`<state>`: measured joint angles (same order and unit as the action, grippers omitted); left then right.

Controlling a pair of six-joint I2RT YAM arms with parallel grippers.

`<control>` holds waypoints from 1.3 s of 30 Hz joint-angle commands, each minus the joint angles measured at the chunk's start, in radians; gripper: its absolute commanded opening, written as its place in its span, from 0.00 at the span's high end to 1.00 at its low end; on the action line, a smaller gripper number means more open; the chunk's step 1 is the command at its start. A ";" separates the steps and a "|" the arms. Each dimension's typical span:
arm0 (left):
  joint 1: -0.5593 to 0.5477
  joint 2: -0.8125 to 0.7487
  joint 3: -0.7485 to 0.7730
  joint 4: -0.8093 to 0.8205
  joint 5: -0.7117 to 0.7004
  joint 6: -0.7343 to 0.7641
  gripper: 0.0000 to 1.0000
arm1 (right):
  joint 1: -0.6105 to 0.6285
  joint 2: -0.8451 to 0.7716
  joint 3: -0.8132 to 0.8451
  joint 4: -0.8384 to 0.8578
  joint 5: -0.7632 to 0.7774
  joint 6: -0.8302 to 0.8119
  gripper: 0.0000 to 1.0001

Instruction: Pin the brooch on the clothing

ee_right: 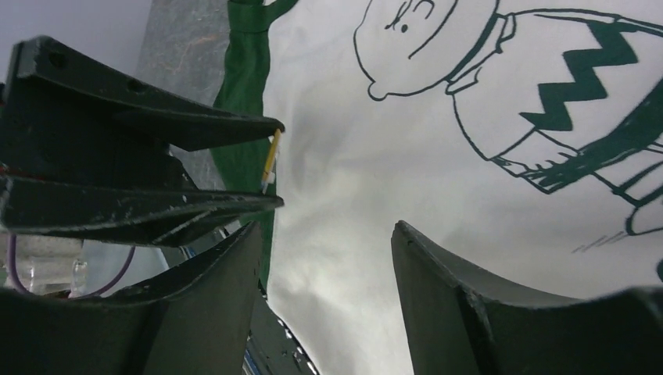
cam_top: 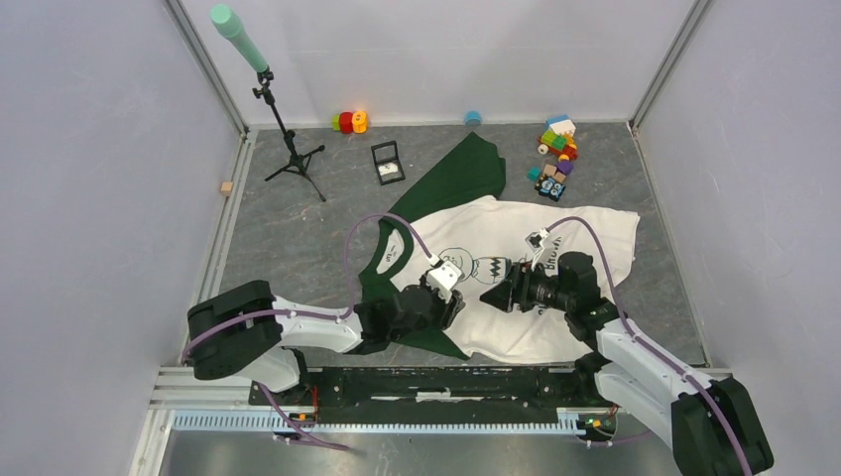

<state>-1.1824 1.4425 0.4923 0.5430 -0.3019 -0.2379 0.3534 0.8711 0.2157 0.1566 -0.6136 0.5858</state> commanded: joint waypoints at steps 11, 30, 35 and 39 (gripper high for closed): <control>-0.105 0.068 0.002 0.173 -0.111 0.112 0.61 | 0.097 0.092 0.008 0.163 -0.014 0.089 0.40; -0.161 0.100 0.006 0.199 -0.190 0.095 0.62 | 0.191 0.159 0.006 0.205 0.000 0.076 0.77; -0.161 0.098 0.014 0.186 -0.194 0.093 0.58 | 0.196 0.153 0.007 0.207 -0.012 0.045 1.00; -0.161 0.074 0.028 0.133 -0.215 0.078 0.47 | 0.198 0.111 0.007 0.198 0.025 -0.006 1.00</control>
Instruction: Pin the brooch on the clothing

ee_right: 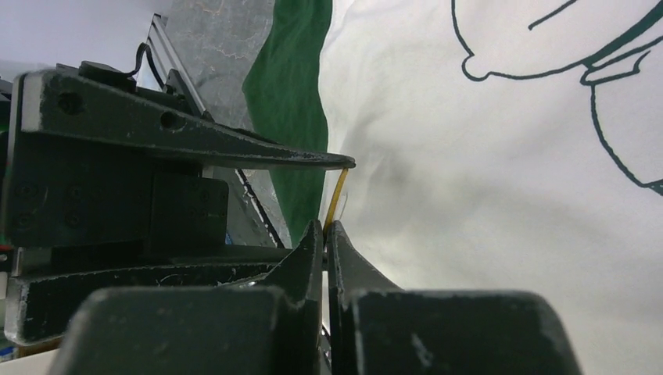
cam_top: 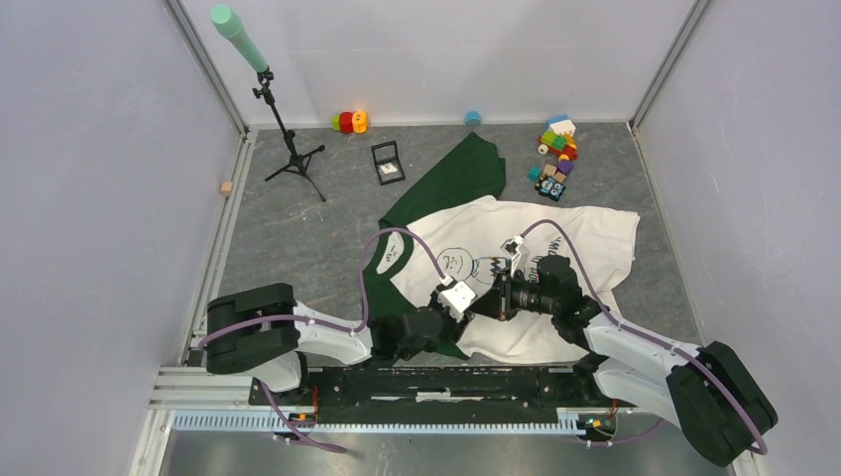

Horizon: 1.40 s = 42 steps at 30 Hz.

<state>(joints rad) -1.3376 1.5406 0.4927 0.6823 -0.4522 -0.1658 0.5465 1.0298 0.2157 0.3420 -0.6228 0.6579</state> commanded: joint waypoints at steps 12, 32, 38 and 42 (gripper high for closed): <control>-0.004 -0.402 -0.040 -0.398 -0.144 -0.414 0.01 | 0.049 -0.199 0.018 -0.153 0.381 -0.389 1.00; 0.169 -0.378 0.121 -0.583 0.158 -1.049 0.03 | 0.797 -0.195 0.017 0.036 1.429 -0.674 1.00; 0.181 -0.329 0.104 -0.545 0.198 -1.077 0.17 | 0.946 -0.088 0.046 0.163 1.617 -0.766 1.00; 0.189 -0.320 0.076 -0.506 0.205 -1.105 0.22 | 0.995 -0.040 0.059 0.227 1.634 -0.817 1.00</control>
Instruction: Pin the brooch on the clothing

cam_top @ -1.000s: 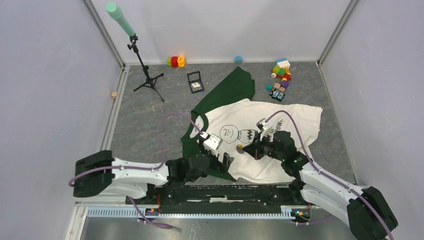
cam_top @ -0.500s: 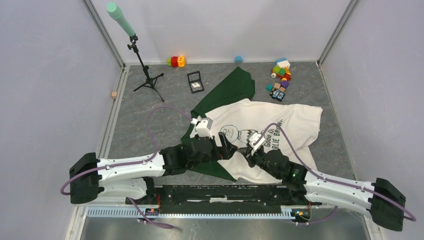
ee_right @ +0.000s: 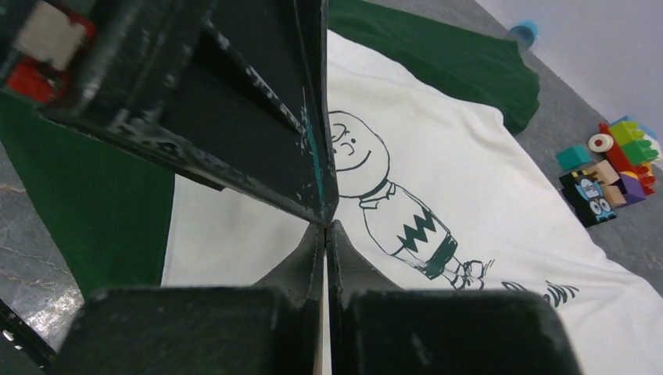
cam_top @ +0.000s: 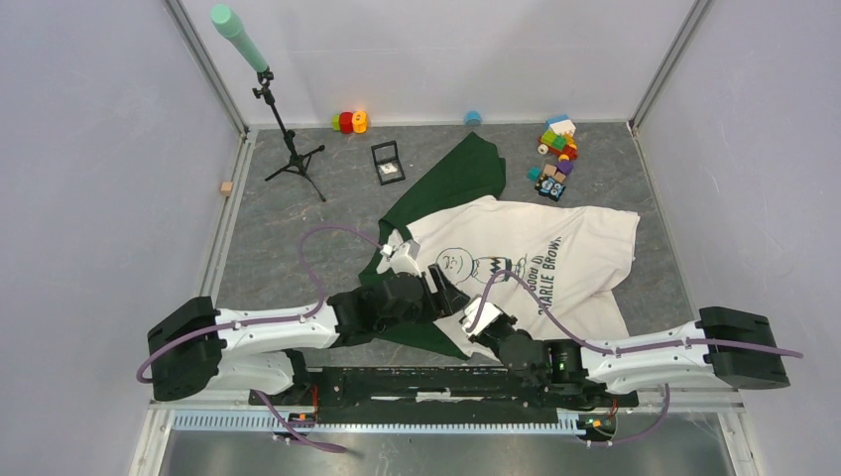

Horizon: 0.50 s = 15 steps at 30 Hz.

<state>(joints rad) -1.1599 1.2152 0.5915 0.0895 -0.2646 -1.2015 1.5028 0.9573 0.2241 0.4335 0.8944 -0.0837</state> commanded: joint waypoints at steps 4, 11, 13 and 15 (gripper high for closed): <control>0.015 0.012 -0.026 0.103 0.018 -0.080 0.22 | 0.054 0.068 0.062 0.152 0.115 -0.086 1.00; 0.019 0.016 -0.024 0.130 0.003 -0.085 0.27 | 0.075 0.085 0.065 0.172 0.116 -0.101 1.00; 0.022 0.025 -0.019 0.130 0.008 -0.084 0.31 | 0.077 0.085 0.062 0.180 0.112 -0.105 1.00; 0.020 0.033 -0.016 0.136 0.016 -0.083 0.38 | 0.078 0.086 0.061 0.182 0.109 -0.108 1.00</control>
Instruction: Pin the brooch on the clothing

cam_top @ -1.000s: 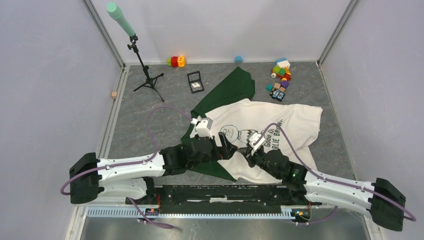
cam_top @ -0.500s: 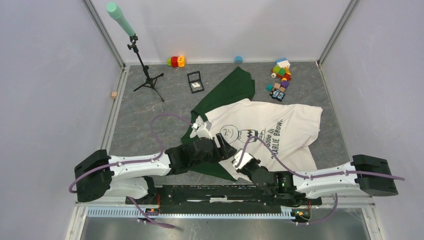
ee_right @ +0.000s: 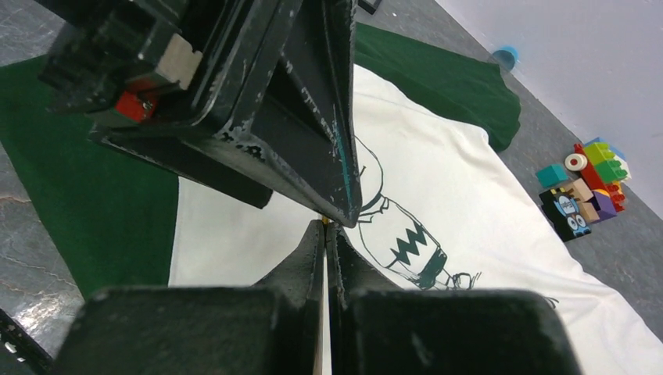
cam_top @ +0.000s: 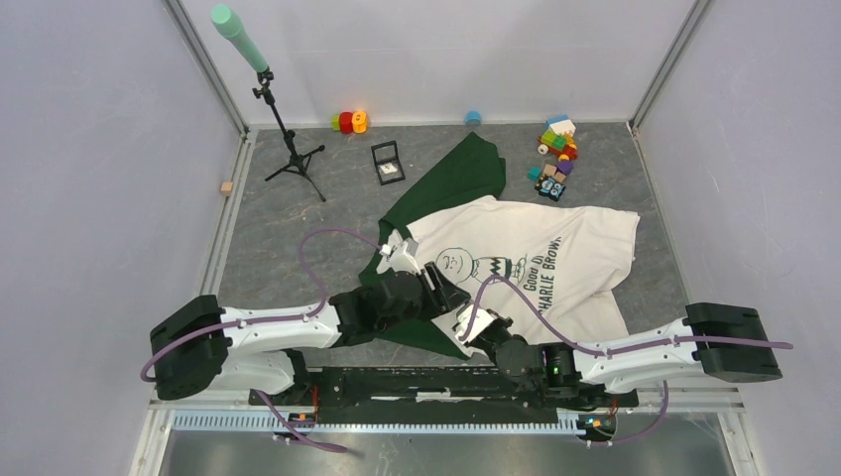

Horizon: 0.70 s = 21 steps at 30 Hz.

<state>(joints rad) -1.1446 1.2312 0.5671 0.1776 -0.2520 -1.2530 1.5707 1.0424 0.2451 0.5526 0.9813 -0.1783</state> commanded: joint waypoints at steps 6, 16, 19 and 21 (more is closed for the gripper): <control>0.005 0.031 0.007 0.078 0.026 -0.040 0.57 | 0.018 0.015 0.038 0.069 0.013 -0.025 1.00; 0.006 0.059 -0.004 0.132 0.066 -0.055 0.81 | 0.034 0.041 0.045 0.088 0.030 -0.052 1.00; 0.010 0.060 -0.004 0.134 0.069 -0.049 0.91 | 0.040 0.032 0.043 0.085 0.029 -0.048 1.00; 0.015 0.060 -0.007 0.136 0.080 -0.041 0.98 | 0.043 0.025 0.046 0.064 0.031 -0.036 0.97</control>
<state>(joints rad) -1.1370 1.2827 0.5663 0.2668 -0.2058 -1.2854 1.6005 1.0847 0.2451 0.5686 0.9993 -0.2260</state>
